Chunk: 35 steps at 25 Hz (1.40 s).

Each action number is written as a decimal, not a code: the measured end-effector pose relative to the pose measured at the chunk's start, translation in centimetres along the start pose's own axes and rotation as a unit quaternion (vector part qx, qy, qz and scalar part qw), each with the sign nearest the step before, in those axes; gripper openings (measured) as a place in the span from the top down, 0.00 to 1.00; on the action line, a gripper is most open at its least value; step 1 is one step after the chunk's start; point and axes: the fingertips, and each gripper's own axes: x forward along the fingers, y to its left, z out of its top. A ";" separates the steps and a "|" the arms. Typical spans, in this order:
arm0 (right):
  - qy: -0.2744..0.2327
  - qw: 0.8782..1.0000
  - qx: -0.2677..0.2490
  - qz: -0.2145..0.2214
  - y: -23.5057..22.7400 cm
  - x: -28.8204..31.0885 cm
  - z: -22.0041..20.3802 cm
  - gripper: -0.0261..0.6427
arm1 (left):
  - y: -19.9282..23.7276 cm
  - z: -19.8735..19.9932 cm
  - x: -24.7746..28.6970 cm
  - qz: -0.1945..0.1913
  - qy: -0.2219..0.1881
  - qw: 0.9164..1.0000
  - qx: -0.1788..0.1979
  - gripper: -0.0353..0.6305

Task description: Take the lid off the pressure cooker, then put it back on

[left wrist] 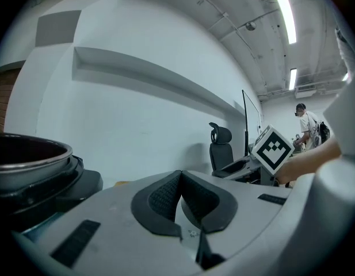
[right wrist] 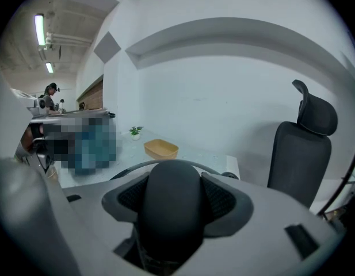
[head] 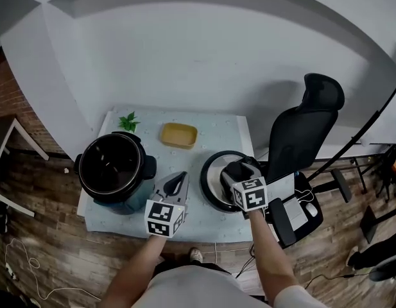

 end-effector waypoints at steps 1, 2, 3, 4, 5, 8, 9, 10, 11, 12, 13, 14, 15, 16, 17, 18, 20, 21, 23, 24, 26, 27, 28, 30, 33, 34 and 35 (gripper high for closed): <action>0.005 1.000 -0.002 0.001 0.0 0.3 -0.6 0.55 | -0.1 -0.3 0.0 0.000 0.001 1.000 -0.001 0.93; 0.009 1.000 -0.003 0.001 0.1 0.6 -1.2 0.55 | -0.2 -0.6 -0.1 0.001 0.003 1.000 -0.002 0.93; 0.011 1.000 -0.005 0.001 0.2 0.9 -1.7 0.55 | -0.2 -0.9 -0.2 0.003 0.007 1.000 -0.003 0.93; 0.014 1.000 -0.006 0.002 0.3 1.2 -2.2 0.55 | -0.2 -1.3 -0.3 0.005 0.011 1.000 -0.004 0.93; 0.016 1.000 -0.006 0.003 0.5 1.5 -2.7 0.55 | -0.3 -1.6 -0.4 0.007 0.014 1.000 -0.005 0.93; 0.022 1.000 -0.007 0.004 0.9 2.2 -3.9 0.55 | -0.2 -2.1 -0.6 0.013 0.022 1.000 -0.007 0.93; 0.023 1.000 -0.009 0.004 1.0 2.5 -4.1 0.55 | -0.2 -2.3 -0.7 0.015 0.024 1.000 -0.008 0.93; 0.023 1.000 -0.010 0.004 1.1 2.7 -4.3 0.55 | -0.2 -2.4 -0.7 0.017 0.026 0.999 -0.008 0.93; 0.023 1.000 -0.012 0.004 1.1 2.8 -4.5 0.55 | -0.3 -2.5 -0.7 0.017 0.029 0.999 -0.009 0.93; 0.023 1.000 -0.013 0.004 1.2 2.9 -4.6 0.55 | -0.3 -2.7 -0.7 0.017 0.031 0.999 -0.008 0.93; 0.022 1.000 -0.013 0.003 1.2 3.0 -4.8 0.55 | -0.4 -2.8 -0.7 0.016 0.034 0.999 -0.007 0.93; 0.022 1.000 -0.014 0.001 1.1 3.1 -4.9 0.55 | -0.5 -3.0 -0.7 0.016 0.036 0.999 -0.006 0.93; 0.021 1.000 -0.014 0.000 1.1 3.3 -5.0 0.55 | -0.5 -3.1 -0.6 0.015 0.039 0.999 -0.005 0.93; 0.021 1.000 -0.014 -0.001 1.1 3.4 -5.2 0.55 | -0.5 -3.2 -0.6 0.015 0.042 0.999 -0.005 0.93; 0.021 1.000 -0.012 0.000 1.0 3.5 -5.4 0.55 | -0.6 -3.3 -0.6 0.016 0.044 0.999 -0.005 0.93; 0.022 1.000 -0.011 0.000 1.0 3.6 -5.5 0.55 | -0.6 -3.3 -0.5 0.017 0.045 0.999 -0.004 0.93; 0.024 1.000 -0.007 0.001 1.0 3.8 -6.0 0.55 | -0.5 -3.3 -0.4 0.018 0.047 0.999 -0.004 0.93; 0.025 1.000 -0.007 0.000 1.1 3.8 -6.2 0.55 | -0.5 -3.2 -0.4 0.018 0.048 0.999 -0.004 0.93; 0.026 1.000 -0.009 0.000 1.1 3.9 -6.4 0.55 | -0.5 -3.1 -0.2 0.018 0.048 0.999 -0.004 0.93; 0.025 1.000 -0.011 0.000 1.2 4.0 -6.4 0.55 | -0.4 -3.1 -0.2 0.019 0.049 0.999 -0.004 0.93; 0.025 1.000 -0.011 0.001 1.2 4.0 -6.4 0.55 | -0.4 -3.2 -0.1 0.019 0.050 0.999 -0.005 0.93; 0.025 1.000 -0.011 0.001 1.2 4.0 -6.4 0.55 | -0.4 -3.3 0.0 0.019 0.051 0.999 -0.007 0.93; 0.027 1.000 -0.010 0.002 1.3 4.0 -6.4 0.55 | -0.5 -3.4 0.1 0.018 0.052 0.998 -0.008 0.93; 0.031 0.999 -0.011 0.003 1.3 4.1 -6.5 0.55 | -0.5 -3.4 0.2 0.017 0.052 0.998 -0.009 0.93; 0.032 0.999 -0.012 0.002 1.2 4.2 -6.5 0.55 | -0.6 -2.9 0.4 0.013 0.050 0.999 -0.010 0.93; 0.031 0.999 -0.012 0.002 1.3 4.2 -6.5 0.55 | -0.5 -2.7 0.5 0.011 0.049 0.999 -0.010 0.93; 0.029 0.999 -0.012 0.004 1.4 4.2 -6.5 0.54 | -0.5 -2.5 0.5 0.009 0.047 0.999 -0.011 0.93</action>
